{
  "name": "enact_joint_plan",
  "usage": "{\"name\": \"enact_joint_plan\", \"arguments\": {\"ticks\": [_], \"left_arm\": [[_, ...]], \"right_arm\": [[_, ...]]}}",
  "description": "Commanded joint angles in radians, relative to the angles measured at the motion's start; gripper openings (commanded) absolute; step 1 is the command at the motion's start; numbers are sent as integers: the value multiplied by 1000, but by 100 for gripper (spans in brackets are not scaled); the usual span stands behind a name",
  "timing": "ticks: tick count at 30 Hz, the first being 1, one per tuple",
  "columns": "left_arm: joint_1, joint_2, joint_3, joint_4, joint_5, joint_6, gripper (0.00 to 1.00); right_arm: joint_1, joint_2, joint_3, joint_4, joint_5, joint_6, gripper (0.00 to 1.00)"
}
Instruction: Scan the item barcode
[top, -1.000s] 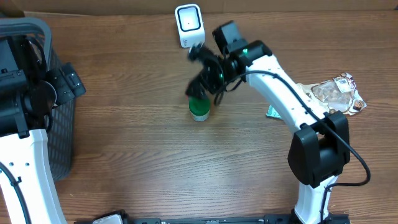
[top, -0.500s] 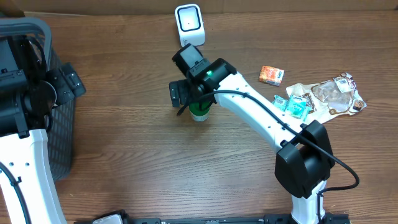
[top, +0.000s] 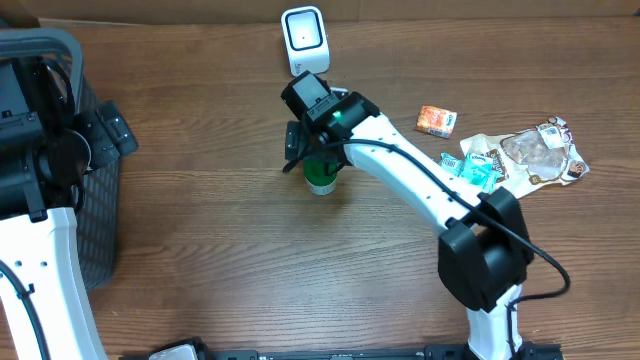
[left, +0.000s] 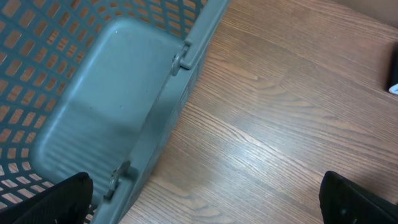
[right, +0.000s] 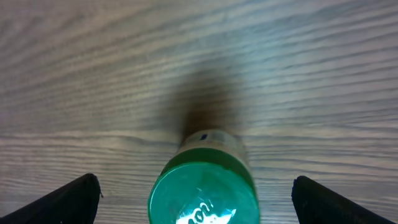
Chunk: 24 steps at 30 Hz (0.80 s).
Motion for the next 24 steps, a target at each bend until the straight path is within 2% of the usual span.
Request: {"name": "enact_joint_plan", "arguments": {"ticks": [1, 4, 8, 10, 18, 24], "left_arm": [[5, -4, 11, 2, 4, -10, 100], [5, -4, 11, 2, 4, -10, 100], [5, -4, 11, 2, 4, -11, 99], [5, -4, 11, 2, 4, -10, 100], [5, -4, 11, 2, 4, -10, 100], [5, -4, 11, 2, 4, -11, 99]], "right_arm": [[0, 32, -6, -6, -38, -11, 100], [-2, 37, -6, -19, -38, -11, 99], [-2, 37, -6, -21, -39, -40, 87], [0, 38, -6, -25, -39, -49, 85], [1, 47, -34, -27, -42, -48, 84], [1, 48, -46, -25, -42, -50, 68]]}}
